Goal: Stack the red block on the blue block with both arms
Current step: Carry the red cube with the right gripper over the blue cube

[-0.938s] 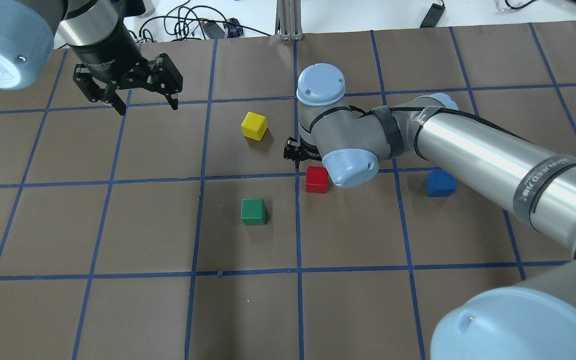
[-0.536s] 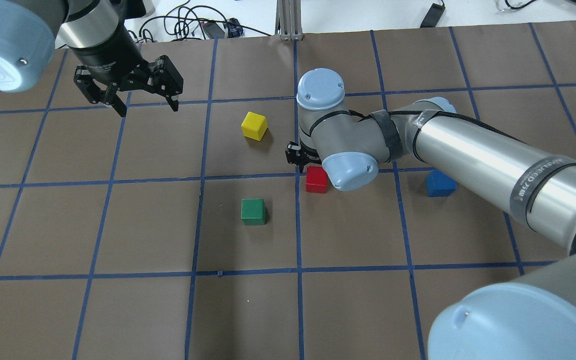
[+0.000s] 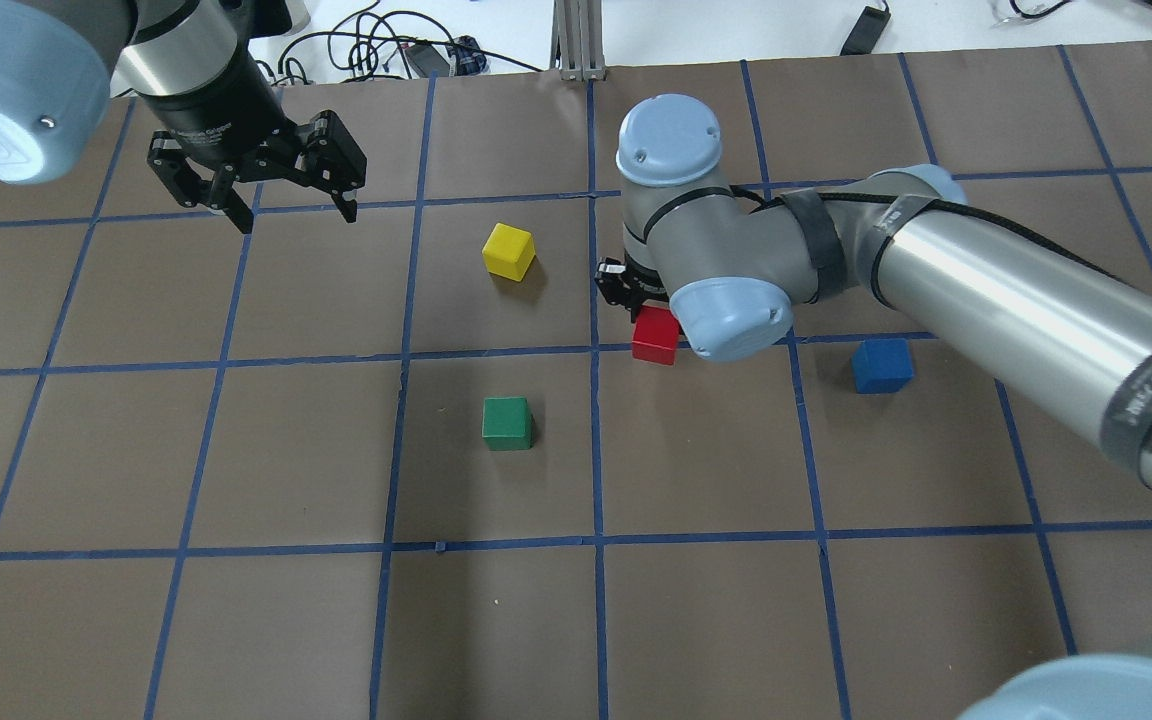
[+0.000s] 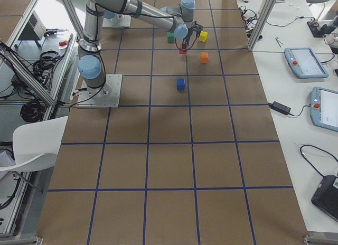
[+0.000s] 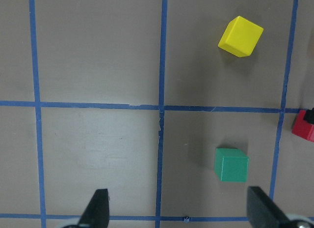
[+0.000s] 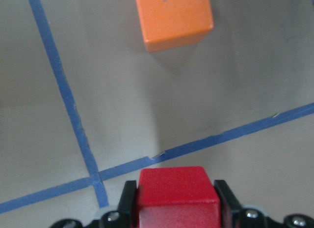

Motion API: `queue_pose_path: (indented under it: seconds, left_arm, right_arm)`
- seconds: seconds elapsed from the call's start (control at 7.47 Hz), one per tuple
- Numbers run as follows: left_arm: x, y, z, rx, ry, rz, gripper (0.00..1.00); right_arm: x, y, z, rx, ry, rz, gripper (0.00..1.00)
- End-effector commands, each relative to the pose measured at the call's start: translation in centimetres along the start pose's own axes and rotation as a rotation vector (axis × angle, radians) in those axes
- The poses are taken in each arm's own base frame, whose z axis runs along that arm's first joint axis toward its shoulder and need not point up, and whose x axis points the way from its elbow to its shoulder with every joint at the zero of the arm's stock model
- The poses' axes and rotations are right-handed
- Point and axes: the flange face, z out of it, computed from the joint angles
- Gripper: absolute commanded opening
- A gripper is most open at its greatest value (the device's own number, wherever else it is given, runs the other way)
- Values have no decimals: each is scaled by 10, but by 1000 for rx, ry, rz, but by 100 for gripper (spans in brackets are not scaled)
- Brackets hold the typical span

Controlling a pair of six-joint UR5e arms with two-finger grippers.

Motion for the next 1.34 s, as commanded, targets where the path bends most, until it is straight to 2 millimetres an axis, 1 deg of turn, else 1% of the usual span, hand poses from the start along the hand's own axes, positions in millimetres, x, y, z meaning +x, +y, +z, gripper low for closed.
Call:
queue_pose_path:
  seconds: [0.0, 0.13, 0.27, 0.4, 0.54, 0.67, 0.8, 0.94, 1.21]
  left_arm:
    - [0, 0, 1, -2, 0, 0, 100]
    - [1, -1, 0, 9, 2, 0, 100]
    - [1, -3, 0, 15, 4, 4, 100]
    - [0, -3, -3, 23, 2, 1, 100]
    - [-1, -4, 0, 20, 2, -2, 100]
    - [-3, -4, -2, 27, 3, -5, 100]
    - [-3, -4, -1, 26, 2, -5, 100]
    - [-3, -4, -1, 26, 2, -5, 100]
    - [-3, -4, -1, 26, 2, -5, 100]
  right_arm:
    - [78, -17, -49, -10, 51, -49, 0]
    - [124, -20, -53, -21, 55, -65, 0]
    - [170, -21, -43, -47, 46, -116, 0]
    - [203, -23, -40, -44, 45, -195, 0]
    - [229, -30, -32, -62, 46, -204, 0]
    - [243, -35, -21, -58, 23, -185, 0]
    - [253, -52, -12, -12, -8, -219, 0]
    - [257, -52, -7, -21, -9, -200, 0]
    - [257, -53, -5, -24, -14, -173, 0]
